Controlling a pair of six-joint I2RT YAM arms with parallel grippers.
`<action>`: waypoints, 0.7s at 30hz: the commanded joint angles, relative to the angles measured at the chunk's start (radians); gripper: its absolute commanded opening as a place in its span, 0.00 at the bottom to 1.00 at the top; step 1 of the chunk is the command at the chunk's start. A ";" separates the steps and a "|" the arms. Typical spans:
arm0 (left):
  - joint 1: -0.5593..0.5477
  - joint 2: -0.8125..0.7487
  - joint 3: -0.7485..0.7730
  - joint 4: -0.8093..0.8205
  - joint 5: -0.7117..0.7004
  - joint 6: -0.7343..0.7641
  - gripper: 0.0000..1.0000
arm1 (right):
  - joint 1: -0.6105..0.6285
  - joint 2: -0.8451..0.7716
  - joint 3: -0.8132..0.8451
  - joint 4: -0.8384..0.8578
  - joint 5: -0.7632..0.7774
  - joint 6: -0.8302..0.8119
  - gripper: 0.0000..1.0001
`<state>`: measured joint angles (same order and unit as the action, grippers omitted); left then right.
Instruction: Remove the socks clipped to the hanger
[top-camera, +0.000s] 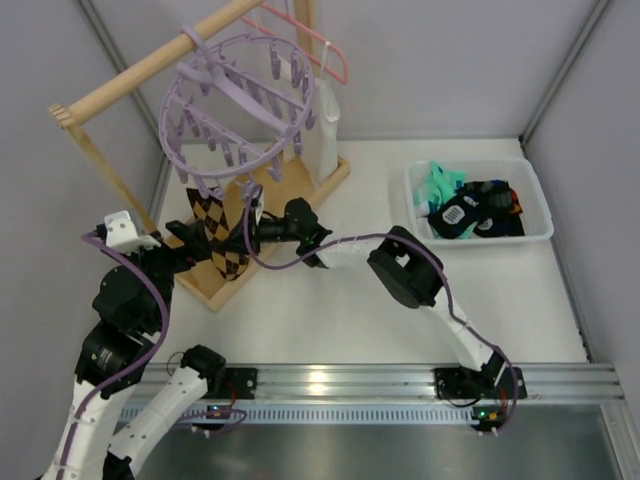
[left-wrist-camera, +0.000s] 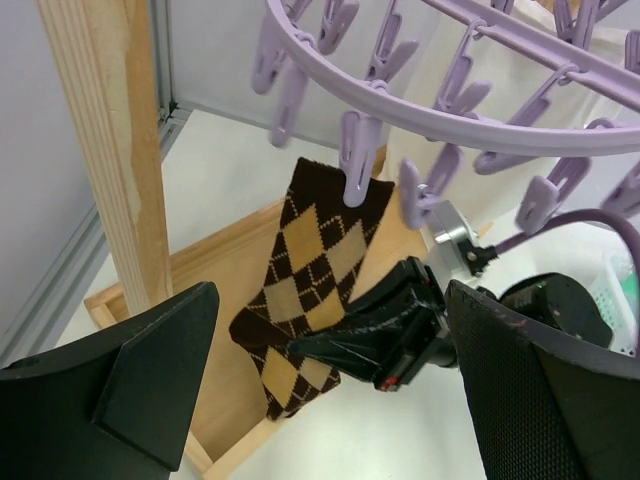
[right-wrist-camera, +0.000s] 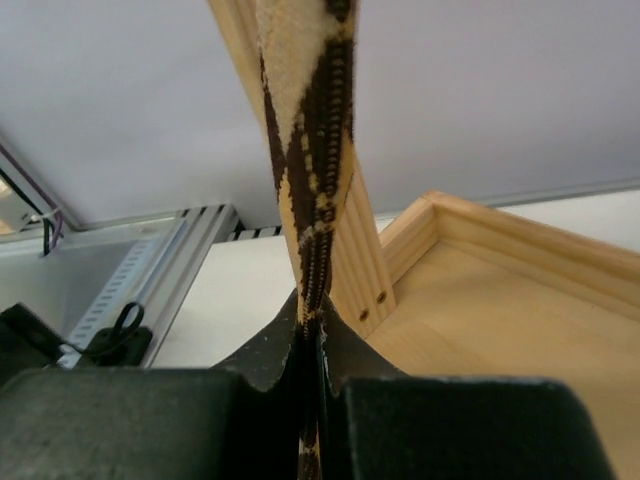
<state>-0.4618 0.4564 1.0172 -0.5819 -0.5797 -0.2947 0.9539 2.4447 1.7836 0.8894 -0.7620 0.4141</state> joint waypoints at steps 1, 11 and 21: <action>0.008 0.005 0.023 0.053 0.043 -0.001 0.98 | 0.026 -0.194 -0.133 0.230 0.015 0.020 0.00; 0.006 0.059 0.102 0.051 0.309 -0.040 0.98 | 0.026 -0.550 -0.633 0.390 0.059 0.049 0.00; 0.008 0.157 0.192 0.054 0.638 -0.113 0.98 | 0.014 -0.782 -1.027 0.614 0.011 0.153 0.00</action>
<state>-0.4587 0.5861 1.1702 -0.5774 -0.0849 -0.3729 0.9615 1.7077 0.8082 1.2606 -0.6868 0.4984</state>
